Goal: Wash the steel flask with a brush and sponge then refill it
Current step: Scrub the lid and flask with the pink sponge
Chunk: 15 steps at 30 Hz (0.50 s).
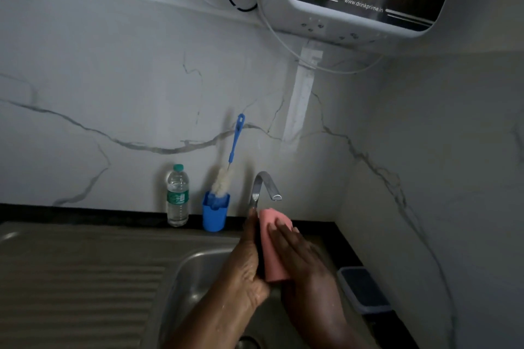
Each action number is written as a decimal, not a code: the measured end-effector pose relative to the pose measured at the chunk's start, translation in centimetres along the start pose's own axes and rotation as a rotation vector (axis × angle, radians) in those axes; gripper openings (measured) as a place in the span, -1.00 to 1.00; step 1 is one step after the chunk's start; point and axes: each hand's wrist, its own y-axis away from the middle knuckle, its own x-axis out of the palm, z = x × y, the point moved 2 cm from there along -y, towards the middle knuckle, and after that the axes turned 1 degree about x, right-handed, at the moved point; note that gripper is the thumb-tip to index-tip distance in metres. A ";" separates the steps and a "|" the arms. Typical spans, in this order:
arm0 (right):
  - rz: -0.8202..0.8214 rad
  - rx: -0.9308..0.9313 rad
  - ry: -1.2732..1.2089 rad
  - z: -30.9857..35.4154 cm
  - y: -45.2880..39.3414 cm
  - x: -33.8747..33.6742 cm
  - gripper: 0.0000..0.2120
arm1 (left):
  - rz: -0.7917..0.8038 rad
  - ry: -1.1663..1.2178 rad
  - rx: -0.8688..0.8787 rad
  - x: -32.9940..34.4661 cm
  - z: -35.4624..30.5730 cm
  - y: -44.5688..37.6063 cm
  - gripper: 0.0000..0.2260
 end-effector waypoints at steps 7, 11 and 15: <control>0.186 -0.090 0.052 -2.6 1.2 0.2 -0.18 | -0.136 -0.026 0.129 -2.6 -1.9 -0.9 -0.40; 0.050 0.137 -0.164 -2.7 -0.9 -0.2 -0.13 | -0.244 -0.027 0.188 -3.3 -2.3 -1.4 -0.56; 0.124 0.107 -0.203 -0.5 -1.4 1.8 -0.16 | -0.114 -0.081 0.088 -3.1 -1.6 -1.3 -0.47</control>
